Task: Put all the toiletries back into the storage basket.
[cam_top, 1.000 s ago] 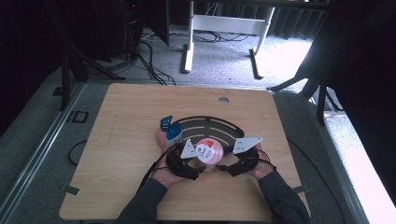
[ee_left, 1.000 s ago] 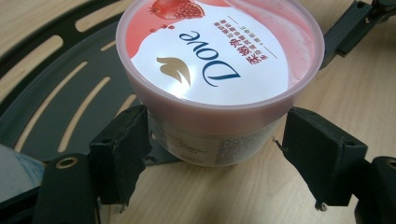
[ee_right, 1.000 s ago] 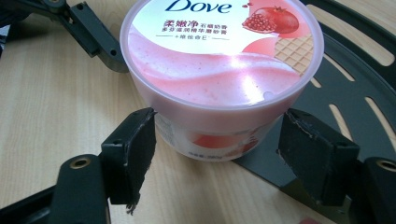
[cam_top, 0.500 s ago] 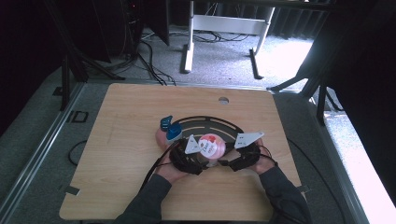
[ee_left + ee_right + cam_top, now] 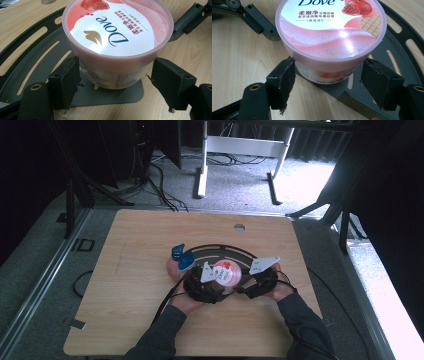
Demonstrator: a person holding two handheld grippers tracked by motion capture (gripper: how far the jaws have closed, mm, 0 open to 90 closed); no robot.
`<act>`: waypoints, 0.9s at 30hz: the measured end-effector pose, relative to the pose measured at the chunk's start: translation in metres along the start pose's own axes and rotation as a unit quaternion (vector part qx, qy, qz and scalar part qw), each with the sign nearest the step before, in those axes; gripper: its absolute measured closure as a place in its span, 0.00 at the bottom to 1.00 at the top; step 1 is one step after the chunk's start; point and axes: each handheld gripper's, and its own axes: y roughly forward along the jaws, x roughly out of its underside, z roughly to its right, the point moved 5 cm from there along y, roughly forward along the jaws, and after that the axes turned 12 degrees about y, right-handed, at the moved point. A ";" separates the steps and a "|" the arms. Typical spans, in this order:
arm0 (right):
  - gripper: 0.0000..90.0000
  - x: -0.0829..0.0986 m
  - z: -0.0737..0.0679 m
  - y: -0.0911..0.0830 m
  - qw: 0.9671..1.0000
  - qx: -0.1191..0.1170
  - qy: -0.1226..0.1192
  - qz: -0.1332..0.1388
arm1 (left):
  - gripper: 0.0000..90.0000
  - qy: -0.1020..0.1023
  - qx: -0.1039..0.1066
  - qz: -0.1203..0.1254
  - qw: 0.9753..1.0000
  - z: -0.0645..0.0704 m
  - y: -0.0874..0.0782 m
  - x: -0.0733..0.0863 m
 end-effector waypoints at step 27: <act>0.31 0.002 0.023 -0.004 1.000 0.009 0.023 -0.002 | 0.27 -0.020 -0.019 0.010 1.000 -0.005 0.022 -0.011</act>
